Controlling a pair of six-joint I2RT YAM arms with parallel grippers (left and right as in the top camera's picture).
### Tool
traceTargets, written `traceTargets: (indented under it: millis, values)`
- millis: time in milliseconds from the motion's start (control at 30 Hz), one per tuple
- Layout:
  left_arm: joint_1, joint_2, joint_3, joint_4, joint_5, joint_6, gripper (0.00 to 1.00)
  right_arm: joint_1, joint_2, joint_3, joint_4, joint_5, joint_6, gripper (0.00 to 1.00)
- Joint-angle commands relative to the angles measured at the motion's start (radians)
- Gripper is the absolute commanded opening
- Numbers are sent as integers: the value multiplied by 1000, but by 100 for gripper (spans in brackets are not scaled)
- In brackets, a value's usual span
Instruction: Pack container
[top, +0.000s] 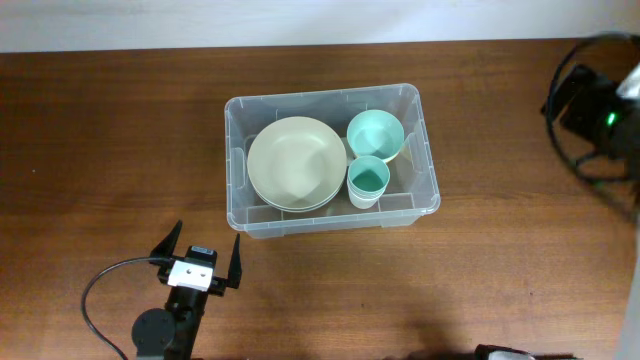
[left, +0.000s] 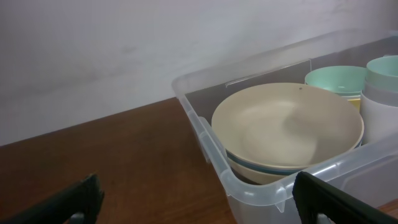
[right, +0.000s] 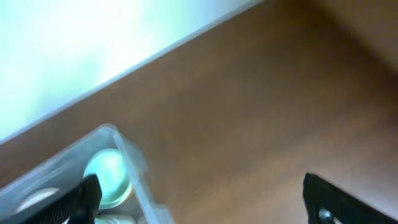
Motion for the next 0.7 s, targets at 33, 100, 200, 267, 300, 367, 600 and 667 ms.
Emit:
traceTargets:
  millis: [33,100,200,267,300,367,600,667]
  values:
    - [6,-8,-2,-8,-3,13,100,43,-241,-356,131,87,5,99]
    - [6,-9,-2,-8,-3,13,100,63,-356,-494,181,82,5,99]
    - [6,-9,-2,-8,-3,13,100,112,-552,-726,301,79,5,99]
    - [6,-9,-2,-8,-3,13,100,146,-687,-871,374,79,5,99]
    - [6,-9,-2,-8,-3,13,100,163,-753,-943,415,79,5,99]
    - [6,-9,-2,-8,-3,13,100,189,-884,-1089,522,79,5,99]
    - [6,-9,-2,-8,-3,13,100,216,-1184,-1477,935,34,-82,99]
    - [6,-9,-2,-8,-3,13,100,216,-1212,-1547,1025,-12,-139,99]
